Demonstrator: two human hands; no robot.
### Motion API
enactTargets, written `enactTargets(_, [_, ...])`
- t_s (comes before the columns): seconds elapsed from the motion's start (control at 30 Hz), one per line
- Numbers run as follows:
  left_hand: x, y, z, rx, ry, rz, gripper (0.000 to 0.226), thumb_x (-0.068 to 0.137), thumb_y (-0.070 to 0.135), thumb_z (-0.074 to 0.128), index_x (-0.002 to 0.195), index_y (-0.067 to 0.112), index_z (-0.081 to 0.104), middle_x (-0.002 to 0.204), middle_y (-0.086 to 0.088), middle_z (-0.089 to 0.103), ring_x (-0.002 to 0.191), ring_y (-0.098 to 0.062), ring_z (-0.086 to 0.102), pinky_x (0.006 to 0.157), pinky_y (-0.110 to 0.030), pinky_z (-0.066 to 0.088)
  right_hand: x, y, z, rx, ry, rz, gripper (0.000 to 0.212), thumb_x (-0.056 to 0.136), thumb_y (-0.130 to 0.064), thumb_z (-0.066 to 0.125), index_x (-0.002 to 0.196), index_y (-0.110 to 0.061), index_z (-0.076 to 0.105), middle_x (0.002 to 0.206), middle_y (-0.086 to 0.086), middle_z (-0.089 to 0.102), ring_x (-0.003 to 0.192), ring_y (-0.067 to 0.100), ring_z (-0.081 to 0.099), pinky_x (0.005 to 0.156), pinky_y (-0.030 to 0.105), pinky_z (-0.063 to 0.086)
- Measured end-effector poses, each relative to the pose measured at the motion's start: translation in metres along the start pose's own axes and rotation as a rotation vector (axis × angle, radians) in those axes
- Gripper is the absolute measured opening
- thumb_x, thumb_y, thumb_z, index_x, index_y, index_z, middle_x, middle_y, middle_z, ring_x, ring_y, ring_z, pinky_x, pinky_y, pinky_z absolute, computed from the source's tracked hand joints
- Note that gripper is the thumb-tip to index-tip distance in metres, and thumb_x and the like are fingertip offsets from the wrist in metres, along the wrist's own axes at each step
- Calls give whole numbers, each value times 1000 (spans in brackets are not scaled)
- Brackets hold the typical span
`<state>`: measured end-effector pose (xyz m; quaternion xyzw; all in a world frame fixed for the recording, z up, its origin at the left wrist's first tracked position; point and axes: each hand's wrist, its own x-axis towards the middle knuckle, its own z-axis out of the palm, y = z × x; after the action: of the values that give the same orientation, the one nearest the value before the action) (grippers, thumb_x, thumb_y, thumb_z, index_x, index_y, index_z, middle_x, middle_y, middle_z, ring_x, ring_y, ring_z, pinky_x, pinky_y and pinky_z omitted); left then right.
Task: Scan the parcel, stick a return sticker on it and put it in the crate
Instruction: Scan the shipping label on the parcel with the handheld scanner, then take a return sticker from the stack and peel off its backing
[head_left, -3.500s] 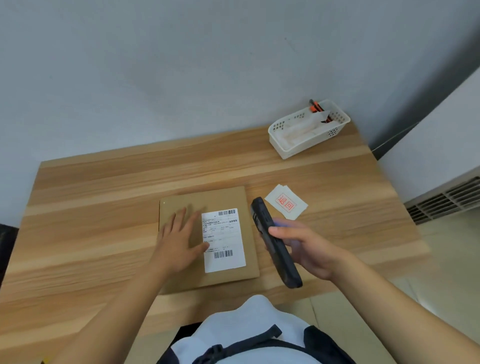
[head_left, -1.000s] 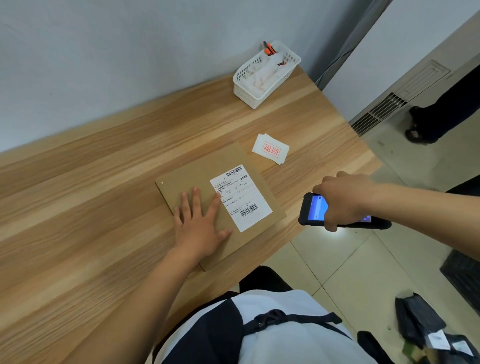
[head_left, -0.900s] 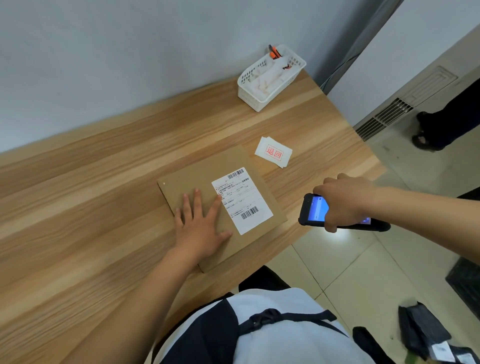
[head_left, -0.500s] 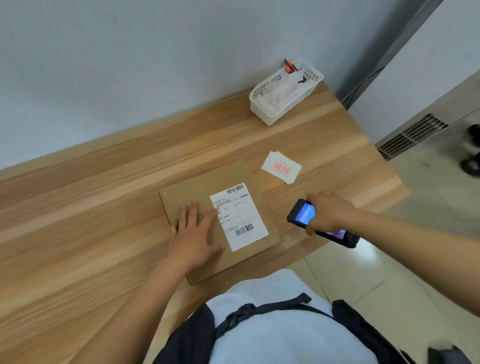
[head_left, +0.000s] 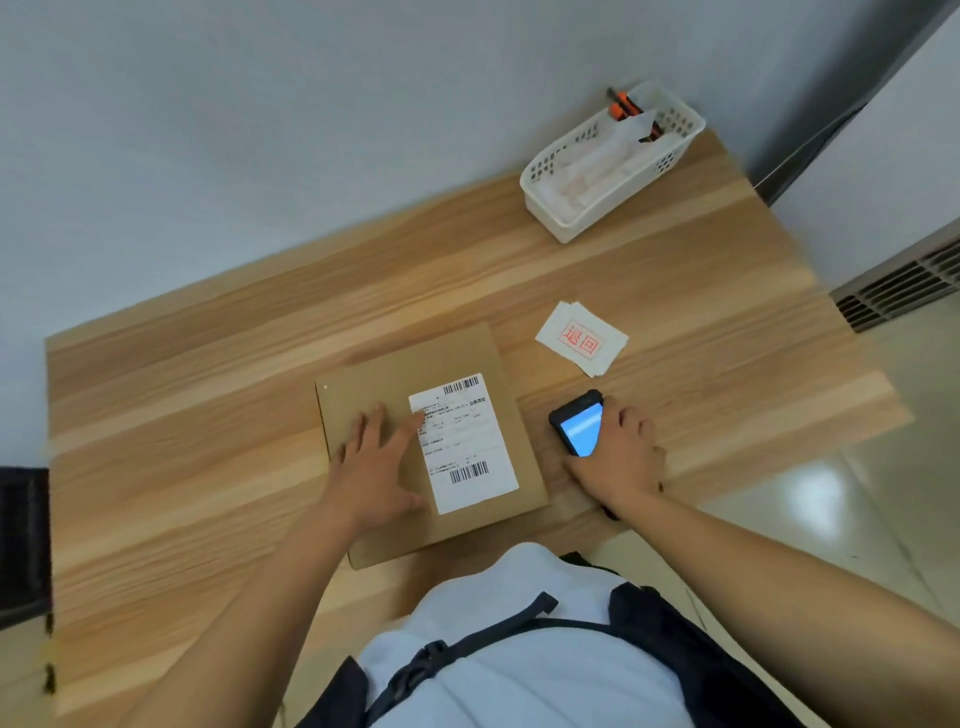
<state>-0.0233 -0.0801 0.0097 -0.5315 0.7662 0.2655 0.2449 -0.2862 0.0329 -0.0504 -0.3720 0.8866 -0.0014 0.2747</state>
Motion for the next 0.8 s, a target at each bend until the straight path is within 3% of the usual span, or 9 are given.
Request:
enactTargets(0.2, [-4, 2, 5, -132, 108, -5, 84, 83, 42, 66, 151, 51, 17, 168, -2, -4, 153, -25, -11, 119, -52, 5, -1, -5, 11, 38, 22, -28, 96, 70, -52, 73, 145, -16, 26, 137, 12, 46, 123, 31, 43, 91, 44, 45])
enactTargets(0.43, [-18, 2, 24, -126, 308, -34, 77, 82, 58, 49, 151, 48, 19, 168, 1, -3, 154, -27, -6, 119, -55, 3, 3, -7, 16, 15, 20, -70, 97, 72, -51, 74, 147, -15, 24, 137, 12, 46, 123, 29, 44, 88, 40, 45])
enactTargets(0.8, [-25, 3, 43, -245, 256, -148, 85, 84, 57, 61, 153, 46, 13, 168, 4, -5, 153, -22, -12, 120, -53, 6, 7, -6, 20, -79, -9, -80, 98, 75, -55, 71, 148, -16, 20, 141, 11, 43, 125, 28, 43, 89, 42, 45])
